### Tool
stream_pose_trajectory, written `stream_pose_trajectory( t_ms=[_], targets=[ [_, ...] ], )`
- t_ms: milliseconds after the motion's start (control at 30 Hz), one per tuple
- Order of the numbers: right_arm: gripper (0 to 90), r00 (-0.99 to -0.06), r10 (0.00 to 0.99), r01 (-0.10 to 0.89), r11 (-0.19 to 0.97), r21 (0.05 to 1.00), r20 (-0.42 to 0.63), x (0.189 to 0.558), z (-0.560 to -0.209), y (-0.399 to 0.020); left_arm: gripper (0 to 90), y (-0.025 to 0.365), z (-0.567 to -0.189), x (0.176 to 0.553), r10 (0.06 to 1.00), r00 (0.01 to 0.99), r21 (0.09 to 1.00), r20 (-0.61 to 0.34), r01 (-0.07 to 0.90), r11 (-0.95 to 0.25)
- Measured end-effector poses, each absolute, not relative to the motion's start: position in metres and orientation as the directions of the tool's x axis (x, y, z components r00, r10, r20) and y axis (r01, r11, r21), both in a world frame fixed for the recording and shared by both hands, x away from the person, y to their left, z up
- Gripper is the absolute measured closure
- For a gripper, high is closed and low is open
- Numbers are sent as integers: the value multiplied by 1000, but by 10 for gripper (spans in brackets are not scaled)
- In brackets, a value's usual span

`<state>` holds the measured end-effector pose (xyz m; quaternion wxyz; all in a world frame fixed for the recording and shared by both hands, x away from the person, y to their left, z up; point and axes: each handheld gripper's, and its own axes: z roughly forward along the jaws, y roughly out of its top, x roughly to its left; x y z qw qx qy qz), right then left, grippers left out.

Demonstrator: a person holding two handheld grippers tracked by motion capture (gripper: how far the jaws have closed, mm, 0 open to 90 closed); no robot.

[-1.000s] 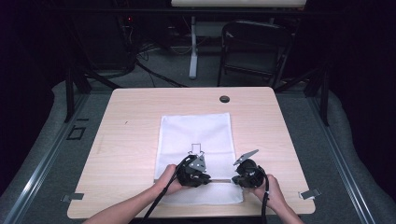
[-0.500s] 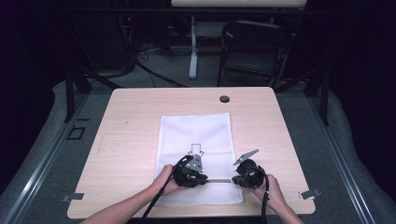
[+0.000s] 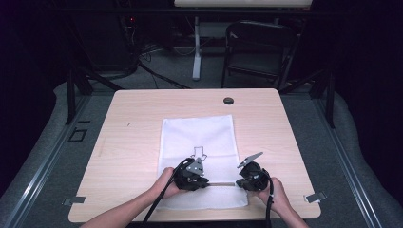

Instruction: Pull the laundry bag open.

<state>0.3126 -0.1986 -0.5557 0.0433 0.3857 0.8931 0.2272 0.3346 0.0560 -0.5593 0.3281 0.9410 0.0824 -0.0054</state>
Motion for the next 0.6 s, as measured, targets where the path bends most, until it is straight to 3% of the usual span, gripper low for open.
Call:
stream_pose_trajectory(
  t_ms=[600],
  targets=[
    [900, -679, 725, 696, 587, 414, 115, 311, -555, -195, 819, 57, -559, 340, 146, 987, 610, -73, 160, -776]
  ],
)
